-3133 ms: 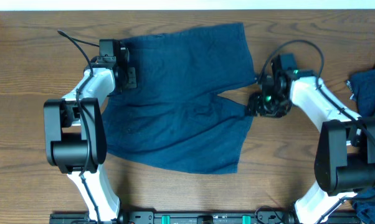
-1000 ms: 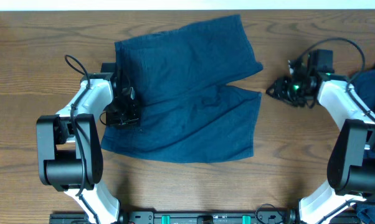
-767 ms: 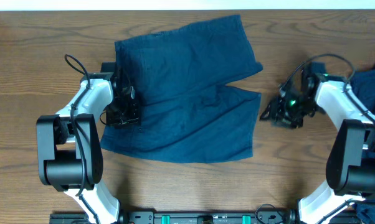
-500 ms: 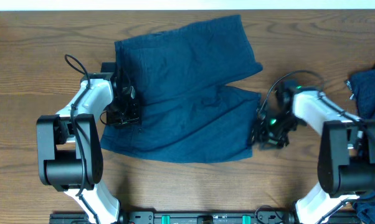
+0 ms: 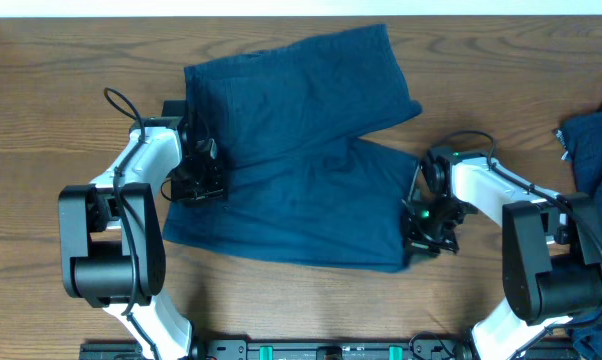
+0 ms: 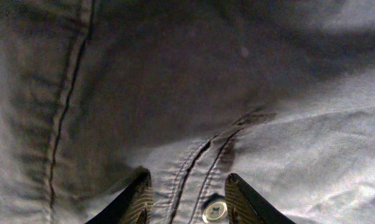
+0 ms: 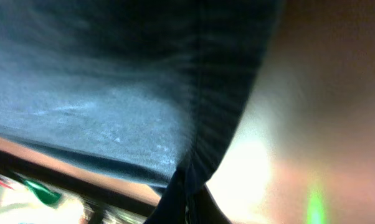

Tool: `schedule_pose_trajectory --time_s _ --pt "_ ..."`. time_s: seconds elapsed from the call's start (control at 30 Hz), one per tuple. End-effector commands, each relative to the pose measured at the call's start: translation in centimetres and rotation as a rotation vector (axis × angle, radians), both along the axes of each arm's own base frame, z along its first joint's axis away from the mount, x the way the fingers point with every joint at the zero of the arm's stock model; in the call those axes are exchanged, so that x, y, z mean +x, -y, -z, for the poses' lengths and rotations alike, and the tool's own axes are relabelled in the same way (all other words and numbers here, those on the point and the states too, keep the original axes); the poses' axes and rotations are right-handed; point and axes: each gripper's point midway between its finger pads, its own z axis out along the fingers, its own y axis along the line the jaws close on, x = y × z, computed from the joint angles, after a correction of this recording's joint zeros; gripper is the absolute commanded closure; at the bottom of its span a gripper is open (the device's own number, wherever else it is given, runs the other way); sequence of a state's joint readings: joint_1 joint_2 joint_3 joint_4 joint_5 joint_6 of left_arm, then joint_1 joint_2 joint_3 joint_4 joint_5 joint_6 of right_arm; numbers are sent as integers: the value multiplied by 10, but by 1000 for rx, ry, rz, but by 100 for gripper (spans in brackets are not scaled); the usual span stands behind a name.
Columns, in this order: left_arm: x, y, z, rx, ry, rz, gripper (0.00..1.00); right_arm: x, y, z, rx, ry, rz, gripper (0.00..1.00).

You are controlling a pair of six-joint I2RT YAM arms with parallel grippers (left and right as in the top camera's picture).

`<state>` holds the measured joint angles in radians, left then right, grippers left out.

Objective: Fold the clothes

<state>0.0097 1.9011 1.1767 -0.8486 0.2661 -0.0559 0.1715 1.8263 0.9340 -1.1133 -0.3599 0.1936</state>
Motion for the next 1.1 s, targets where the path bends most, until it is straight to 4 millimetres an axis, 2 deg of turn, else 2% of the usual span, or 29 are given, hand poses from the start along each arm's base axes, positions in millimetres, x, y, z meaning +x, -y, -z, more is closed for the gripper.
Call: schedule_pose_trajectory --time_s 0.0,0.07,0.13,0.2,0.3,0.33,0.5,0.67,0.83,0.97,1.07 --pt "-1 -3 -1 15 6 -1 59 1 45 -6 -250 -4 -95 99" --pt "0 -3 -1 15 11 -1 59 0 60 -14 -358 -11 -79 99" --pt "2 -3 -1 16 17 -1 59 2 62 -16 -373 7 -71 95" --pt "2 -3 -1 16 17 -1 59 5 61 -16 -371 19 -68 77" --pt "0 -3 -2 15 8 -1 59 5 62 -16 -372 21 -68 57" --pt "-2 -3 -4 15 -1 -1 59 6 62 -15 -371 26 -65 54" --pt "-13 -3 -22 14 -64 6 60 26 67 -8 -396 104 13 54" --pt "-20 -8 -46 27 -46 18 60 68 66 -3 -292 264 136 58" --pt "-18 -19 -85 31 76 -23 59 126 54 -17 -40 492 251 59" --pt "-33 -19 -108 33 97 -27 53 154 55 -17 3 594 277 51" --pt "-49 -18 -111 31 49 -33 50 168 50 -11 19 636 264 52"
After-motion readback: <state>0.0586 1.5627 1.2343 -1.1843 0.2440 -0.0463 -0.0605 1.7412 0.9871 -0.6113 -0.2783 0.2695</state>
